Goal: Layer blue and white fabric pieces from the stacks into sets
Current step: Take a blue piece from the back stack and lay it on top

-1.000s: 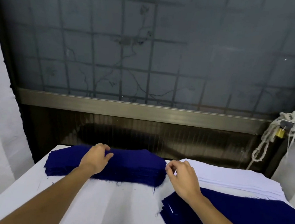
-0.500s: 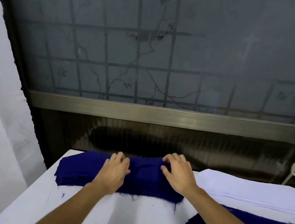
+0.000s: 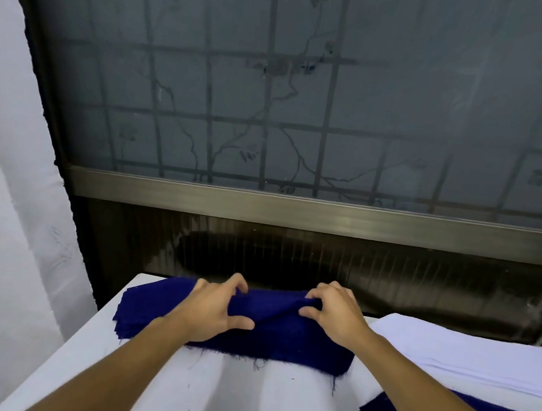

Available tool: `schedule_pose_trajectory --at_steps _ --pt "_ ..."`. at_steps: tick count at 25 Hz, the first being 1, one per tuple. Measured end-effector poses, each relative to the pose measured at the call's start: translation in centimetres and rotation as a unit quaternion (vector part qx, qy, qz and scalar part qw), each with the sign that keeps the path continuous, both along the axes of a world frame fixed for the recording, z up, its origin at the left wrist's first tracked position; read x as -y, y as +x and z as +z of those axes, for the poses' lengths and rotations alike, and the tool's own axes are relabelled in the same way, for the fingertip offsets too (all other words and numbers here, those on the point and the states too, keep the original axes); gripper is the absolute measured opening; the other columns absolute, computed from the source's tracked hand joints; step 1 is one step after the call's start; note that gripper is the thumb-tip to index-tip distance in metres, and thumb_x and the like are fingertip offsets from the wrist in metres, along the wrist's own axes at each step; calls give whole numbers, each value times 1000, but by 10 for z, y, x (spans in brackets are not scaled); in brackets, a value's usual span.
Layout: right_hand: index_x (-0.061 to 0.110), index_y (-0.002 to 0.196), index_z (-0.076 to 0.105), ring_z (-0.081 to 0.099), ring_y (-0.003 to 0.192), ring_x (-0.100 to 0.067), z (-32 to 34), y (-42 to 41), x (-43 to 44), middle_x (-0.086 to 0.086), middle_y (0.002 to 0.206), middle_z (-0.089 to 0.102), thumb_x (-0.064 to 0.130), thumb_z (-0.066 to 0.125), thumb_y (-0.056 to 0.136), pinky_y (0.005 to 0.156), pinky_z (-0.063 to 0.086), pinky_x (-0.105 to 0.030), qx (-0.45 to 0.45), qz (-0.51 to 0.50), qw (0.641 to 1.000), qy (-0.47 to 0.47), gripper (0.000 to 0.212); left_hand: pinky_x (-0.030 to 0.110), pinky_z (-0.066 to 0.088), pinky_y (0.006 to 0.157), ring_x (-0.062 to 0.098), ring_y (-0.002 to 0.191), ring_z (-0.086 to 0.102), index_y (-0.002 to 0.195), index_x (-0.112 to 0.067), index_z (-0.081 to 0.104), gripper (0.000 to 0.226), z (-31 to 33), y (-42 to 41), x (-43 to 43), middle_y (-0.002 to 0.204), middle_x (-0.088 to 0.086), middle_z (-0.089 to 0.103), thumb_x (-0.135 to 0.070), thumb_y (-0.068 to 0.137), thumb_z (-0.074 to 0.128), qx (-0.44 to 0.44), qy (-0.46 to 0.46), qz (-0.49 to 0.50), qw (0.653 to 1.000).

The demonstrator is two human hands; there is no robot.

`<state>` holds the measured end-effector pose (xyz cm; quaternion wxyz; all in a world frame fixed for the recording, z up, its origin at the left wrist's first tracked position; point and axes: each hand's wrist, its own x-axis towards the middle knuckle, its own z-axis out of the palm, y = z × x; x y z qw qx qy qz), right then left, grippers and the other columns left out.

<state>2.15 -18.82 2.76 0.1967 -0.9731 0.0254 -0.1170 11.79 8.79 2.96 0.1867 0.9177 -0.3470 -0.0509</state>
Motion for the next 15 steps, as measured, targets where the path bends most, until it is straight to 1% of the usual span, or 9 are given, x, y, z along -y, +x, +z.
schedule_pose_trajectory --at_steps 2,3,4,6,8,10,11,13,15 --pt "35 95 67 52 103 -11 5 -10 13 14 100 57 41 69 93 89 45 -30 -4 -16 999 36 7 36 46 100 11 117 54 130 -50 43 53 7 7 -18 126 -15 60 -66 85 66 24 39 24 999" --pt "35 89 65 56 99 -10 8 -16 19 14 100 59 40 71 92 83 46 -27 -9 -27 998 61 9 35 47 103 12 119 57 135 -42 50 52 10 10 -27 131 -12 62 -59 89 66 42 52 41 997" --pt "34 85 64 59 95 -9 11 -22 24 14 98 62 38 73 91 78 48 -25 -12 -36 995 88 11 33 47 104 12 120 58 136 -36 55 49 13 12 -37 133 -10 63 -54 92 65 54 58 57 995" --pt "32 84 66 65 88 -9 19 -31 34 11 90 69 34 76 89 72 52 -25 -12 -53 989 137 12 31 52 98 7 109 63 123 -36 63 31 20 12 -54 125 -11 67 -49 95 63 45 32 81 995" --pt "30 90 69 68 84 -9 29 -42 43 8 88 73 30 77 89 70 53 -25 -2 -60 983 174 9 28 59 86 5 95 67 107 -40 63 12 30 8 -67 110 -13 70 -44 96 65 10 -37 100 994" --pt "24 91 72 71 80 -12 40 -57 50 4 85 75 26 77 89 67 55 -25 21 -60 973 223 6 20 59 75 5 87 69 101 -41 65 6 43 -1 -75 101 -13 71 -38 96 66 -16 -122 120 985" --pt "20 92 73 73 79 -14 45 -65 53 2 85 76 24 75 90 68 57 -28 37 -59 965 251 5 20 58 73 7 87 70 101 -38 67 5 50 -7 -78 100 -10 72 -36 97 65 -29 -169 131 976" --pt "17 94 74 74 78 -17 54 -85 57 -1 85 77 25 69 95 72 60 -35 68 -60 952 292 10 25 59 76 12 87 73 104 -31 71 11 61 -21 -80 99 -5 75 -34 98 63 -52 -259 152 953" --pt "19 96 75 74 76 -18 60 -103 61 -1 84 77 29 62 100 70 59 -36 90 -70 942 315 16 30 60 79 14 89 74 103 -27 73 13 67 -35 -76 98 -4 76 -33 99 62 -57 -310 163 935"
